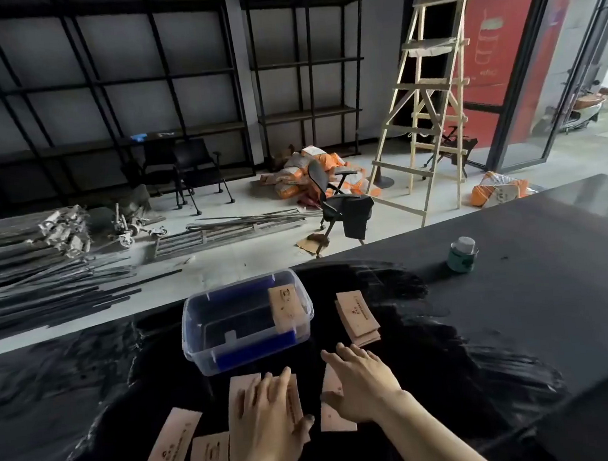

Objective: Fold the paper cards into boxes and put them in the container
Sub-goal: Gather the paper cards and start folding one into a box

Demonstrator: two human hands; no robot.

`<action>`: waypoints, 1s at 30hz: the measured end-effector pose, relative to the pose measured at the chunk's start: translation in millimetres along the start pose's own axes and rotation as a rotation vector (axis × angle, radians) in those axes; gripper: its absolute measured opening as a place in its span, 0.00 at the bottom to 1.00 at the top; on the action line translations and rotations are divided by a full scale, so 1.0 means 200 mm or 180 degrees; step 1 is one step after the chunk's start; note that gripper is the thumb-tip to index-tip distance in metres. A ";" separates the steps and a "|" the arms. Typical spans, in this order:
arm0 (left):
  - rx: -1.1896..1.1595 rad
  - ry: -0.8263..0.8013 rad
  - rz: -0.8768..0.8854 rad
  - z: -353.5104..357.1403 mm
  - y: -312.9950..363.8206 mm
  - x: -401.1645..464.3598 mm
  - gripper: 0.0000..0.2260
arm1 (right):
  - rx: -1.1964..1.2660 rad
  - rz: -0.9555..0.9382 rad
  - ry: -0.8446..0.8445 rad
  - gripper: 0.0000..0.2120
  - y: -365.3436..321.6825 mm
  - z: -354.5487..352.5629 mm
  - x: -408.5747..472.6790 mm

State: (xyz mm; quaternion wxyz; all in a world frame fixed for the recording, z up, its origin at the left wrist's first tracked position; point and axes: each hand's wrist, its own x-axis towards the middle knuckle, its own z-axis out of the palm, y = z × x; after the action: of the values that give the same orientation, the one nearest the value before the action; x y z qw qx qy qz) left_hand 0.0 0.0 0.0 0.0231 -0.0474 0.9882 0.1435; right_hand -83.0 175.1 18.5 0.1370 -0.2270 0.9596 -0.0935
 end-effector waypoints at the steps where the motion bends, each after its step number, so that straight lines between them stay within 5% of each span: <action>1: 0.0054 -0.0004 -0.0035 0.00 0.00 0.01 0.40 | 0.0008 -0.0044 -0.0089 0.41 0.01 0.01 0.00; 13: 0.0136 -0.0021 -0.0380 -0.02 0.01 0.06 0.45 | -0.0255 -0.0245 -0.0390 0.50 0.08 0.01 0.07; 22: -0.0524 0.0013 -0.0530 0.01 0.01 0.11 0.42 | 0.0821 -0.0359 0.0361 0.14 0.19 -0.04 0.06; 30: -0.1466 0.0411 -0.0241 -0.03 -0.01 0.16 0.33 | 0.1044 -0.0611 0.0628 0.12 0.24 0.07 0.03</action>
State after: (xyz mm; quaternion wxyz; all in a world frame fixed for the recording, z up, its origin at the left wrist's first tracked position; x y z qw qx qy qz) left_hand -31.2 -6.7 4.0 -0.0462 -0.0975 0.9264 0.3608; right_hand -102.6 213.5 -8.3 0.0681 -0.2818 0.9143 -0.2828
